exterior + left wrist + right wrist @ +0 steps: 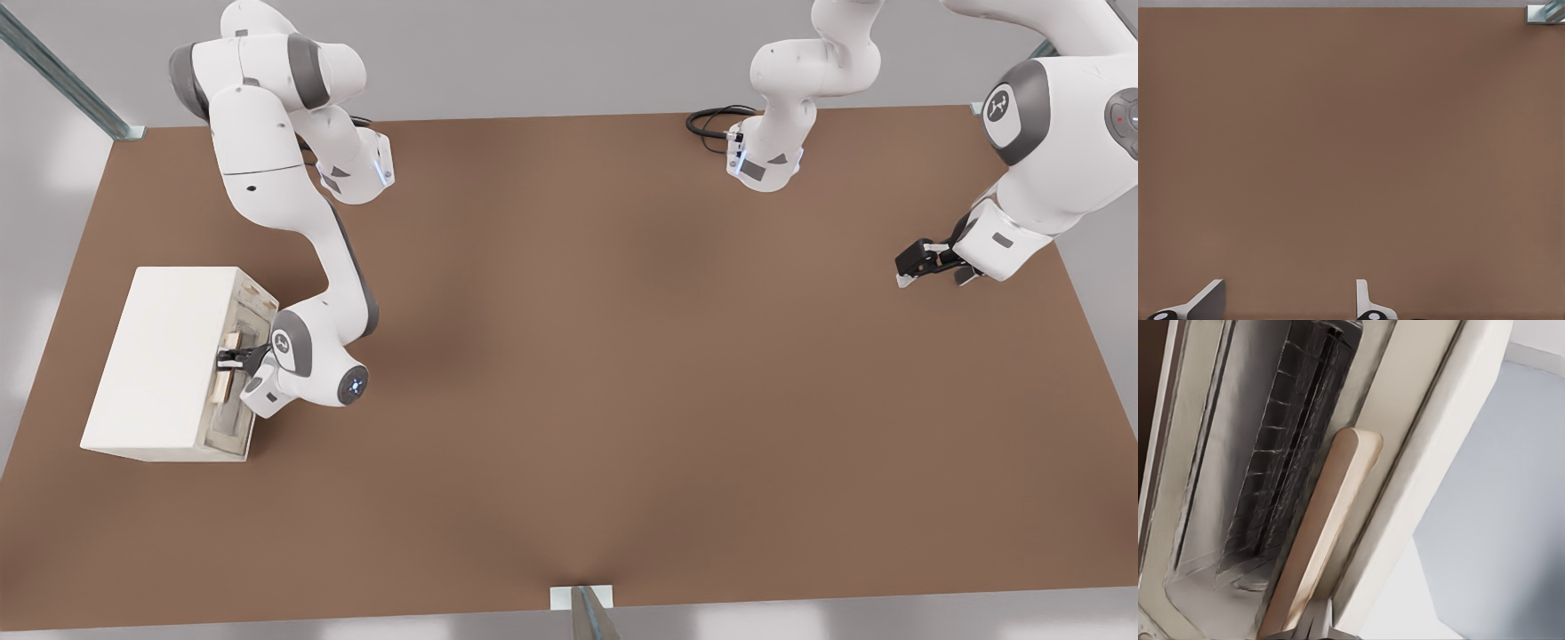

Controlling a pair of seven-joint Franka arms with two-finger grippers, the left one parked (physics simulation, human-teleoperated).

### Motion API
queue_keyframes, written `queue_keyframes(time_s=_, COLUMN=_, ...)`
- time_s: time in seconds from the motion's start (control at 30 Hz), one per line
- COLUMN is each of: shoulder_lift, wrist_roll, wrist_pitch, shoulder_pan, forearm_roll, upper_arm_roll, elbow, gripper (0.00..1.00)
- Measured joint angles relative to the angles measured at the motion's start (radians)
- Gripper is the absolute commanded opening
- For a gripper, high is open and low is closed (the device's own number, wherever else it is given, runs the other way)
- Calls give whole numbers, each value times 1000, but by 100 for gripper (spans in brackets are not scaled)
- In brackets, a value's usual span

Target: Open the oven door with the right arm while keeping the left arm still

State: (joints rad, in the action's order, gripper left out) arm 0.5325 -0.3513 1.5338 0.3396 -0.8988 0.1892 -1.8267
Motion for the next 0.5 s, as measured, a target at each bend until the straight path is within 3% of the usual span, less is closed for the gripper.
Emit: queue_keyframes(time_s=0.5, shoulder_lift=11, wrist_roll=-55, wrist_pitch=3, shoulder_pan=15, forearm_roll=-18, upper_arm_roll=1, elbow=-1, gripper=0)
